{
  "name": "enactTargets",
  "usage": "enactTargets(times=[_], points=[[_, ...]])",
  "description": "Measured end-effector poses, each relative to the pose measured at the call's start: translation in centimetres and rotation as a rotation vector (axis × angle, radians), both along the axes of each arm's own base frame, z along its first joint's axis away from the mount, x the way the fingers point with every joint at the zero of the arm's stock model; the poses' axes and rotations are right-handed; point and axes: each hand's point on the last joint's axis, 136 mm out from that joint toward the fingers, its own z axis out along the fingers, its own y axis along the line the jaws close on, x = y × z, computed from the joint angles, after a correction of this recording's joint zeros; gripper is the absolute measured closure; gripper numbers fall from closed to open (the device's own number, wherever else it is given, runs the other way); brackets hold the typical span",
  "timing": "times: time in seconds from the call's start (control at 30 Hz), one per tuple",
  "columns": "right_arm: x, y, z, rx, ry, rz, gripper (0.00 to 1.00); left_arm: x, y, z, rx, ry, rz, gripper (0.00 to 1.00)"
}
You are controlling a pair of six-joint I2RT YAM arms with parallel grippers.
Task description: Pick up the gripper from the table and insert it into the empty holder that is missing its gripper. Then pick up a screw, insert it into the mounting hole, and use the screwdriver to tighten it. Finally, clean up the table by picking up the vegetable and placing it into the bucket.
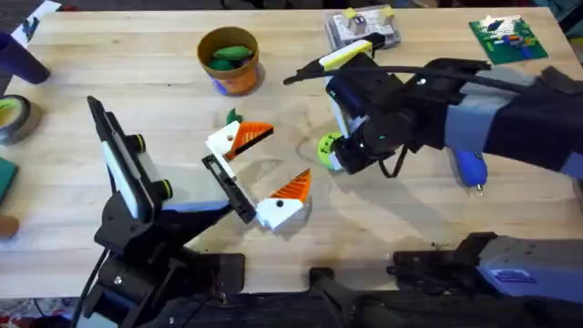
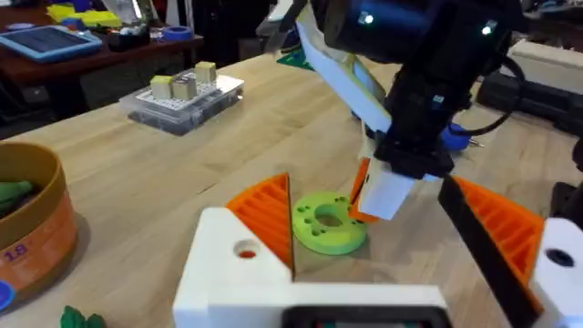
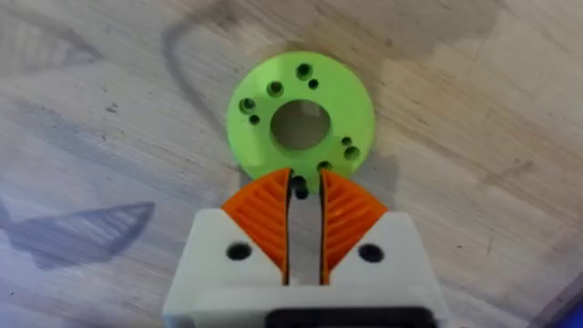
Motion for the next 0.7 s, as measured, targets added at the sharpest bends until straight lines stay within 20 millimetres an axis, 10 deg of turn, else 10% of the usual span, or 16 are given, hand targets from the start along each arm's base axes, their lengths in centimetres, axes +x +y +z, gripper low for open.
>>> enactTargets(times=[0.7], points=[[-0.11,0.09,-1.01,-0.001,0.014,0.000,0.991,0.00,0.00,0.00,0.000,0.000,0.000,0.012]])
